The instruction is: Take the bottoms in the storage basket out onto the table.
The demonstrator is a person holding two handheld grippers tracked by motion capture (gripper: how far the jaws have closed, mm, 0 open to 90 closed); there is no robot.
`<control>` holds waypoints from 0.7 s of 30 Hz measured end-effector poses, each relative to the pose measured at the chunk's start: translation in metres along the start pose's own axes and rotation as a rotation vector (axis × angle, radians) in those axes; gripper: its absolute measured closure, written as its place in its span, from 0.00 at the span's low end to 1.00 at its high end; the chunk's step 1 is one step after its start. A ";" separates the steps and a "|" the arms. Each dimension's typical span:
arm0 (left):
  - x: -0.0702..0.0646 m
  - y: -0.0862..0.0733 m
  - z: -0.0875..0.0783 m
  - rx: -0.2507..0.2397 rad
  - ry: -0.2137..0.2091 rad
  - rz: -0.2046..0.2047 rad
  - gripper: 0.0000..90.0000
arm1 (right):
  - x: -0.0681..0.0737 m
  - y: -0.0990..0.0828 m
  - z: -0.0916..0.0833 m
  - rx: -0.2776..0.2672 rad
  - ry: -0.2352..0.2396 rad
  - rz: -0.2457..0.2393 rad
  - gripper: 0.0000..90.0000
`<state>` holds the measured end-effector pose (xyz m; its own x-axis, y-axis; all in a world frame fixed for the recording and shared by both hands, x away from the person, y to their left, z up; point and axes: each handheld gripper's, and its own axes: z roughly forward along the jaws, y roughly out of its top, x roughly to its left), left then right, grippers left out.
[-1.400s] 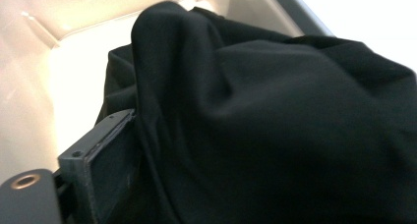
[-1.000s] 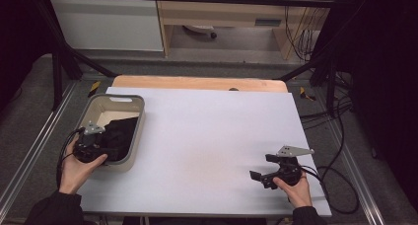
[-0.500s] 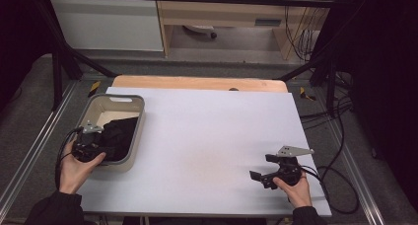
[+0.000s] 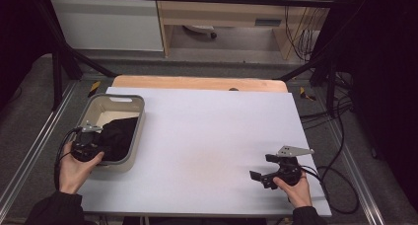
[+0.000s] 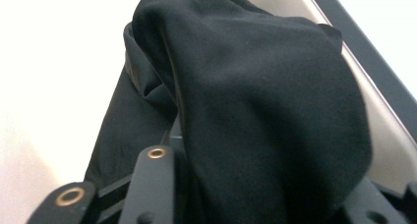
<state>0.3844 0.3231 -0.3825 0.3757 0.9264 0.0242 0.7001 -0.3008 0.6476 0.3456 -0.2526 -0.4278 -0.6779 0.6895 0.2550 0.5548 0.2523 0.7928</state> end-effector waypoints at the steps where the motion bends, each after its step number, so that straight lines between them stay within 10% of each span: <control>1: 0.000 0.000 0.000 0.000 0.002 -0.001 0.73 | 0.000 0.000 0.000 0.000 0.000 0.000 0.01; 21: 0.004 -0.001 -0.007 -0.029 0.012 -0.008 0.89 | 0.000 0.000 0.000 0.001 0.000 -0.002 0.01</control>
<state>0.3810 0.3283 -0.3779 0.3626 0.9315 0.0279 0.6850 -0.2867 0.6698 0.3458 -0.2525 -0.4280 -0.6790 0.6892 0.2530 0.5537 0.2545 0.7929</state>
